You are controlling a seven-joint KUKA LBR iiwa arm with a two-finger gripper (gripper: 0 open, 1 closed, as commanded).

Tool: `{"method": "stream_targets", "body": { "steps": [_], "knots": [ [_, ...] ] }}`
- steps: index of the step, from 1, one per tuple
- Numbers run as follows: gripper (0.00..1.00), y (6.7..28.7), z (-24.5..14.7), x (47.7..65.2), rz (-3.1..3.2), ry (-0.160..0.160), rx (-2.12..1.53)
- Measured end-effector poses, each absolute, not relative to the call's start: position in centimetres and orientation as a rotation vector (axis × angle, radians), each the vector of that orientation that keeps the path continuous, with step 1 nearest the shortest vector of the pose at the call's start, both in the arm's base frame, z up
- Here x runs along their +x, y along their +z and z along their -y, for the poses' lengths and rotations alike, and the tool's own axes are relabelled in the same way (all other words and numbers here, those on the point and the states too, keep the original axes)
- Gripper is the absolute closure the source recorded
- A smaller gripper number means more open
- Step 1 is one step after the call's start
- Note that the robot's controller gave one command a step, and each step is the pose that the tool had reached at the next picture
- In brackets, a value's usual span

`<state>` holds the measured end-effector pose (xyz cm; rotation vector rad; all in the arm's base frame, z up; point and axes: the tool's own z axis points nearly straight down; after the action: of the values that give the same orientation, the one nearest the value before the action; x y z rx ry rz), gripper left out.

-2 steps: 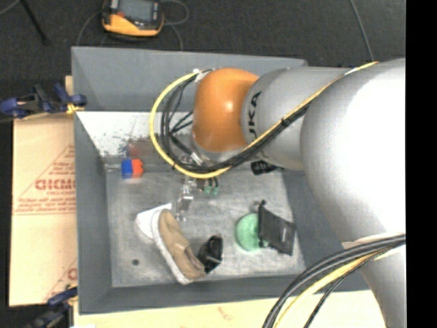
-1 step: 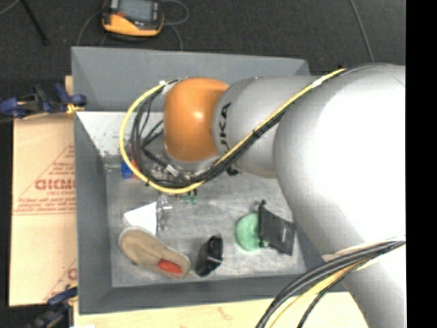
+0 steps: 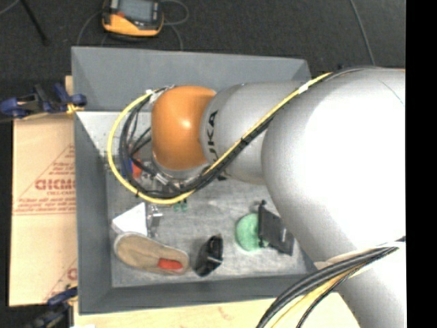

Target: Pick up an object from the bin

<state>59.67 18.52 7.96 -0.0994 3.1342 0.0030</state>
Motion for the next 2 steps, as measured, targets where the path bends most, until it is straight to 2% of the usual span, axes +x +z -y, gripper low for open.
{"method": "stream_targets", "body": {
  "steps": [1,2],
  "knots": [
    [1.00,7.40,-21.47,54.90,-3.130,0.000,-0.112],
    [1.00,7.40,-21.46,54.90,-3.130,0.000,-0.111]
  ]
}}
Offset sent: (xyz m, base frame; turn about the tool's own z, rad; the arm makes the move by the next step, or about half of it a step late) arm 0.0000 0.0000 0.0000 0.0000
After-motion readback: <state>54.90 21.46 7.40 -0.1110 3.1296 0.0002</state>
